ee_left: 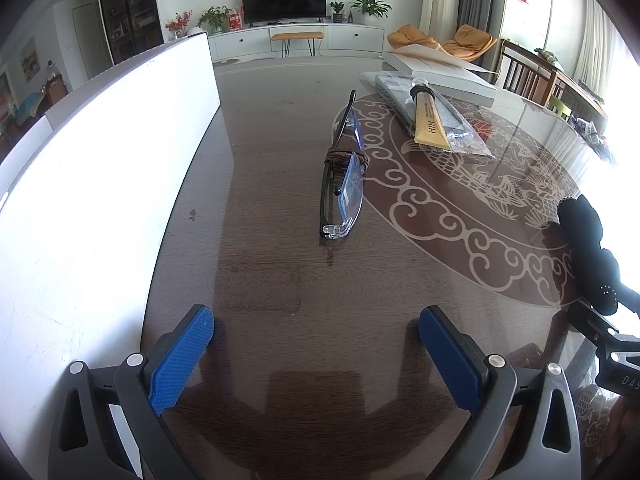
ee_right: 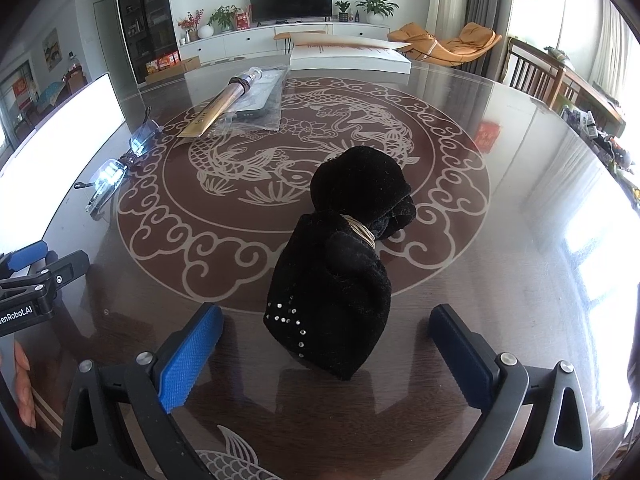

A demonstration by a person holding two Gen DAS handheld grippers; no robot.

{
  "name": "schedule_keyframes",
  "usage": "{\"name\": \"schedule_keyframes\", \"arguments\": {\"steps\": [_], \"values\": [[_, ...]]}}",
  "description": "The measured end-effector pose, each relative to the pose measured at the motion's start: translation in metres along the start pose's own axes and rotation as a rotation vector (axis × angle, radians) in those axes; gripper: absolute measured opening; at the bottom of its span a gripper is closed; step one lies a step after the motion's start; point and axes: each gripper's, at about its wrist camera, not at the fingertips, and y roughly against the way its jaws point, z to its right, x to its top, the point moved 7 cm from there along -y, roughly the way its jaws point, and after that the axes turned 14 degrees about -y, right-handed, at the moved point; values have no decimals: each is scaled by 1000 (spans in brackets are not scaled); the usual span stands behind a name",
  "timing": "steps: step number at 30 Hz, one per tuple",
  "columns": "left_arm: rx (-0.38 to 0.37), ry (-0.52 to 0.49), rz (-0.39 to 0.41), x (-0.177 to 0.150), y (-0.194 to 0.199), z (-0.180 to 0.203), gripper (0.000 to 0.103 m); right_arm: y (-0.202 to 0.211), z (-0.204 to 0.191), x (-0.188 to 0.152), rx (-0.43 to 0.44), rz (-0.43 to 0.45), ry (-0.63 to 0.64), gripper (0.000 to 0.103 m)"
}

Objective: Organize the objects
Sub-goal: 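Lift the black knit item with the right tool and hold it, then grasp the eyeglasses with the left tool while the right tool holds the black item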

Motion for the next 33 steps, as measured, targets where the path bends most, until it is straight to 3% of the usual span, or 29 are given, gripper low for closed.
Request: {"name": "schedule_keyframes", "arguments": {"steps": [26, 31, 33], "values": [[2, -1, -2, 0, 0, 0, 103, 0, 0, 0, 0, 0, 0, 103], [-66, -5, -105, 11, -6, -4, 103, 0, 0, 0, 0, 0, 0, 103], [-111, 39, -68, 24, 0, -9, 103, 0, 0, 0, 0, 0, 0, 103]]}}
